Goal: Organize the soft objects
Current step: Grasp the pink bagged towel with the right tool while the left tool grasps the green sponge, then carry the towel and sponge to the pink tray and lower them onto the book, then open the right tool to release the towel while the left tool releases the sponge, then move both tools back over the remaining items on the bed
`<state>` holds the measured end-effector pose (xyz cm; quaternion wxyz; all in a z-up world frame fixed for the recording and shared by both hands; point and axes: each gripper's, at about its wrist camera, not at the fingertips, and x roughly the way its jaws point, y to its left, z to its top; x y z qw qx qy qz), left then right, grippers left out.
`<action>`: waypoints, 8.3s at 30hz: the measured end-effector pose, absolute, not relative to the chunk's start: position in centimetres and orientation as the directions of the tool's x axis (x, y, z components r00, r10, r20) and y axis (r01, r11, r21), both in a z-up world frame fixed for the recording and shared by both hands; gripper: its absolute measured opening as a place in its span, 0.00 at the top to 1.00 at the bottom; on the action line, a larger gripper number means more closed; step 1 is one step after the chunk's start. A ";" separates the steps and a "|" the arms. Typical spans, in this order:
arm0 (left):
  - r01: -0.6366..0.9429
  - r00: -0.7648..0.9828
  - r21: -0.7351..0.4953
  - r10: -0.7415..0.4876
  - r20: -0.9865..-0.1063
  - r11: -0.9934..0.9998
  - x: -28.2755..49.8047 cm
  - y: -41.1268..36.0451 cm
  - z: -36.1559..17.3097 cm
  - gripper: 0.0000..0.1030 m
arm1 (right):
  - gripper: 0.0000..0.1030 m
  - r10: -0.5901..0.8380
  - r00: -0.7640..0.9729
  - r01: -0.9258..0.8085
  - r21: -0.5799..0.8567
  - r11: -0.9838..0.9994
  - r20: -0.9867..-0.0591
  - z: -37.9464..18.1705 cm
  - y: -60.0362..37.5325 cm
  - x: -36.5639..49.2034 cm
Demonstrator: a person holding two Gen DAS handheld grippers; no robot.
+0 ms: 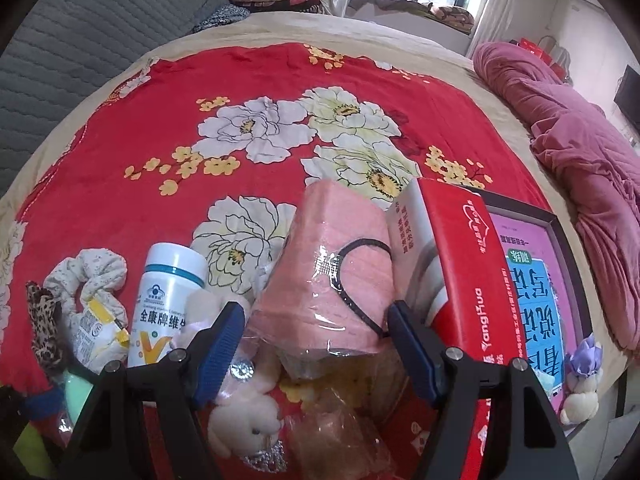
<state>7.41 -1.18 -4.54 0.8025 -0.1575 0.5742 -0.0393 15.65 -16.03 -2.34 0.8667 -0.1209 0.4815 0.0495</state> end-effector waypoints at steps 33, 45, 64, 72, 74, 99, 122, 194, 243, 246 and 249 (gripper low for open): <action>-0.109 0.395 -0.394 -0.324 -0.860 0.913 5.9 -0.6 -2.8 0.60 | 0.70 0.237 0.646 -0.246 0.097 0.965 -0.726 5.2 -20.7 11.1; -0.038 0.455 -0.413 -0.353 -0.818 0.910 6.4 -2.4 1.2 0.59 | 0.70 0.235 0.690 -0.222 0.110 0.969 -0.685 7.4 -22.7 10.3; 0.169 0.481 -0.406 -0.435 -0.761 0.898 9.7 -12.4 6.8 0.59 | 0.70 0.124 0.761 -0.053 0.130 0.990 -0.637 10.4 -32.7 8.5; 0.293 0.438 -0.385 -0.481 -0.760 0.875 10.8 -19.8 7.6 0.59 | 0.70 0.081 0.756 0.051 0.182 0.982 -0.650 9.4 -39.1 7.7; 0.318 0.424 -0.375 -0.485 -0.765 0.871 11.1 -21.5 7.5 0.59 | 0.70 0.077 0.747 0.069 0.191 0.979 -0.661 9.0 -40.4 7.6; 0.453 0.216 -0.247 -0.374 -0.902 0.857 13.4 -32.1 0.4 0.58 | 0.70 0.121 0.643 0.131 0.264 0.956 -0.756 3.1 -45.9 7.8; 0.470 0.190 -0.233 -0.356 -0.915 0.851 13.1 -32.8 -1.0 0.58 | 0.56 0.137 0.554 0.183 0.280 0.942 -0.821 -0.5 -47.1 8.3; 0.384 0.425 -0.236 -0.398 -0.813 0.893 11.3 -24.9 6.6 0.24 | 0.31 -0.030 0.675 0.259 0.199 0.945 -0.737 6.4 -47.7 5.4; 0.000 0.532 -0.309 -0.261 -0.805 0.951 6.5 0.4 7.3 0.23 | 0.30 0.110 0.692 -0.110 0.045 0.993 -0.713 10.9 -28.6 5.2; -0.039 0.535 -0.315 -0.247 -0.808 0.948 6.1 2.3 6.9 0.23 | 0.30 0.123 0.689 -0.133 0.042 0.990 -0.714 10.8 -27.7 5.3; -0.062 0.534 -0.310 -0.231 -0.814 0.949 5.8 3.7 6.7 0.23 | 0.30 0.140 0.683 -0.158 0.042 0.987 -0.717 10.7 -26.6 5.5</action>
